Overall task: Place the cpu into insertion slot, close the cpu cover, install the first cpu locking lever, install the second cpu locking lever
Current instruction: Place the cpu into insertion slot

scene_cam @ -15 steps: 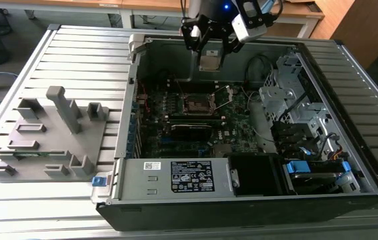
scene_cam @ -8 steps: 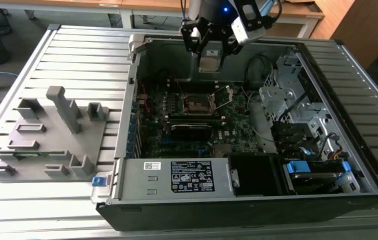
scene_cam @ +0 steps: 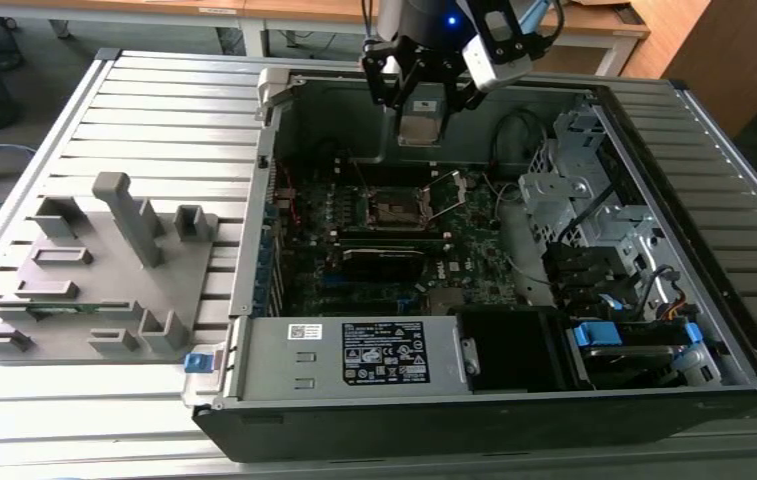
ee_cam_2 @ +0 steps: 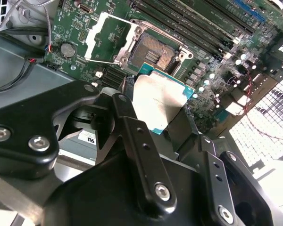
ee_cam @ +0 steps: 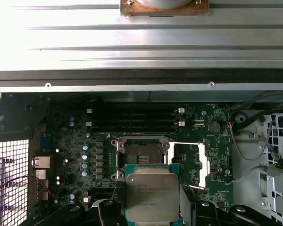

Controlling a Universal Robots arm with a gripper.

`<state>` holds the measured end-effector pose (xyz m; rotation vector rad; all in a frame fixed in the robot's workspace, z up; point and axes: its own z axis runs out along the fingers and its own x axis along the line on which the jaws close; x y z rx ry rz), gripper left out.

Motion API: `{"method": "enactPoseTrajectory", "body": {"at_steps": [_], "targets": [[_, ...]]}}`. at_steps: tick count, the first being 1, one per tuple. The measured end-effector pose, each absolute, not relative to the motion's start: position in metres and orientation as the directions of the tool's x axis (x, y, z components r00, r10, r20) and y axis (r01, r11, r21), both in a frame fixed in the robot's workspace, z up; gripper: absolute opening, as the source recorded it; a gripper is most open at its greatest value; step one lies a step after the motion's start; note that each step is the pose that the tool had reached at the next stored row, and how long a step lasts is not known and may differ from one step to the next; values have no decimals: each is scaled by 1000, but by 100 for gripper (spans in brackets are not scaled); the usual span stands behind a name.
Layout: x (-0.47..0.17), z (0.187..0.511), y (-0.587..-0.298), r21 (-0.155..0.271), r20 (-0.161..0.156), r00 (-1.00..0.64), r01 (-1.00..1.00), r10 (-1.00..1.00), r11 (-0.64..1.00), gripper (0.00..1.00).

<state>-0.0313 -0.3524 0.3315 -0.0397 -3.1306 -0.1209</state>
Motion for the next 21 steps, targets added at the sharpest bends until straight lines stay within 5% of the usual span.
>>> {"method": "enactPoseTrajectory", "body": {"at_steps": [21], "targets": [[-31,322,-352,75,10,-1000,26,25,997,54]]}}
